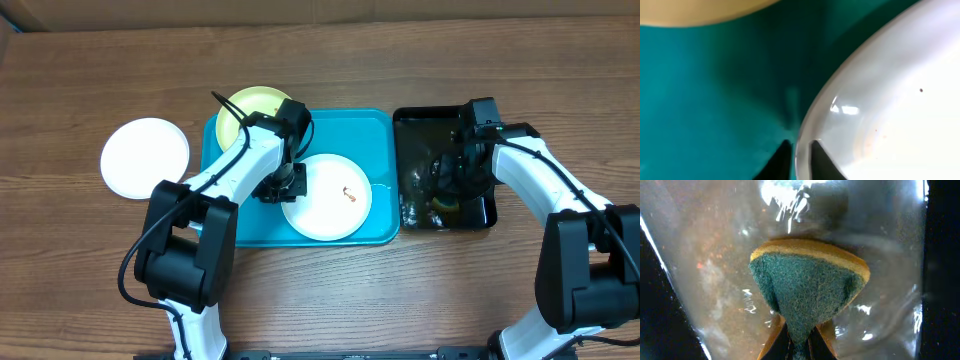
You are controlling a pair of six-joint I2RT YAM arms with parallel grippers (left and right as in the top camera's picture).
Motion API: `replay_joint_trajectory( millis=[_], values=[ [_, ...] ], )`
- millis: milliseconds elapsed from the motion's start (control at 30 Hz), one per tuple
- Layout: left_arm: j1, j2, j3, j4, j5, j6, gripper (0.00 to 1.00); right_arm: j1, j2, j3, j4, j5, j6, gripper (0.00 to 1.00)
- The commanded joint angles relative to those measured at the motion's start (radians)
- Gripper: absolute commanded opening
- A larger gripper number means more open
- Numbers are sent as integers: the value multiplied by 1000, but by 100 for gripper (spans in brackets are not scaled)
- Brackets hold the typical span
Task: Clean dirty plates on tray and stack at the side
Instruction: 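Carry the sponge with right gripper to the held white plate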
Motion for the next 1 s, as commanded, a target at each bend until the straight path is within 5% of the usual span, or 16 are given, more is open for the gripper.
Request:
replay_joint_trajectory(
  millis=[0,167,833,967],
  values=[
    [-11,-15,-8,-3,5,-11,4,-4,-38,61,-47,2,-37,4],
    [-11,-15,-8,-5,13,-11,4,3,-89,151,-166,28,-37,4],
    [-15,-15,-8,31,90,-12,4,104,-109,151,-166,176,-130,4],
    [-15,-15,-8,35,90,-13,4,166,-109,161,-135,76,-243,4]
  ],
)
